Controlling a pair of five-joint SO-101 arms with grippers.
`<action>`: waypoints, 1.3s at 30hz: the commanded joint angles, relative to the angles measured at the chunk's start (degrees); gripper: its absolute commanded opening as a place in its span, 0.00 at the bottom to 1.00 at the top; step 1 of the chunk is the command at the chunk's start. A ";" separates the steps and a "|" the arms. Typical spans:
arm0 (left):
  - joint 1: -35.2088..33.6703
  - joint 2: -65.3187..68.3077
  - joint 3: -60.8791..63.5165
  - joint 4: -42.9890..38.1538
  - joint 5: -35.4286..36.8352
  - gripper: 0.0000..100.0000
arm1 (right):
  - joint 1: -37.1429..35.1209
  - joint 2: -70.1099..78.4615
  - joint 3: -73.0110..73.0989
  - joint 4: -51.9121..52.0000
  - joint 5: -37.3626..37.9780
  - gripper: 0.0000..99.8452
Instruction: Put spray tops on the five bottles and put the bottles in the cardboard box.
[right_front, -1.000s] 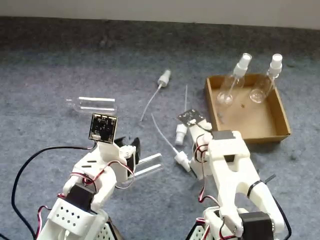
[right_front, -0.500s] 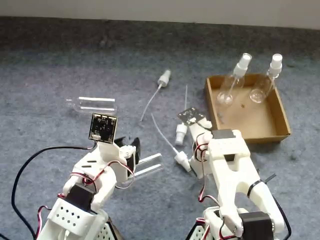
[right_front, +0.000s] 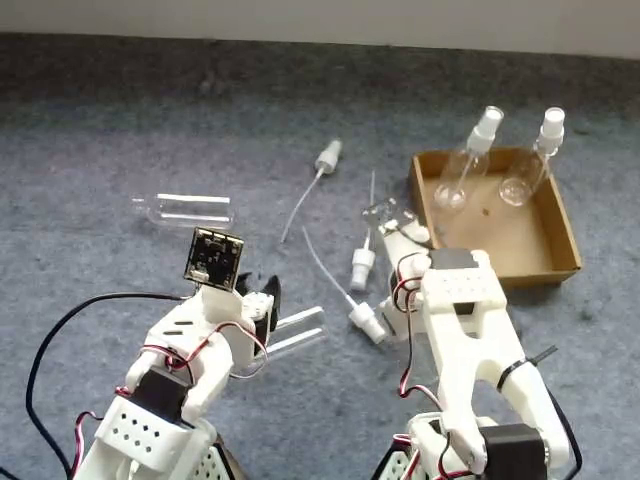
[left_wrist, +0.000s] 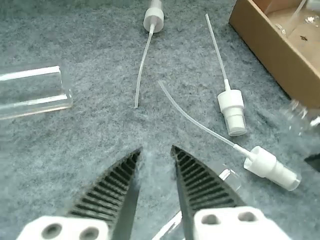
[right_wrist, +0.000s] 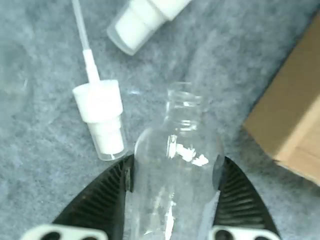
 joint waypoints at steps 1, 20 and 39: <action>1.27 -0.57 -0.40 -1.32 -10.81 0.06 | 1.63 -8.57 -4.44 0.57 0.00 0.14; 1.54 -0.48 -0.40 -1.14 -29.19 0.06 | 1.27 -57.71 19.03 -11.21 -19.08 0.14; 1.36 0.22 -13.32 10.64 -34.99 0.06 | 1.54 -60.35 32.40 -23.08 -29.27 0.14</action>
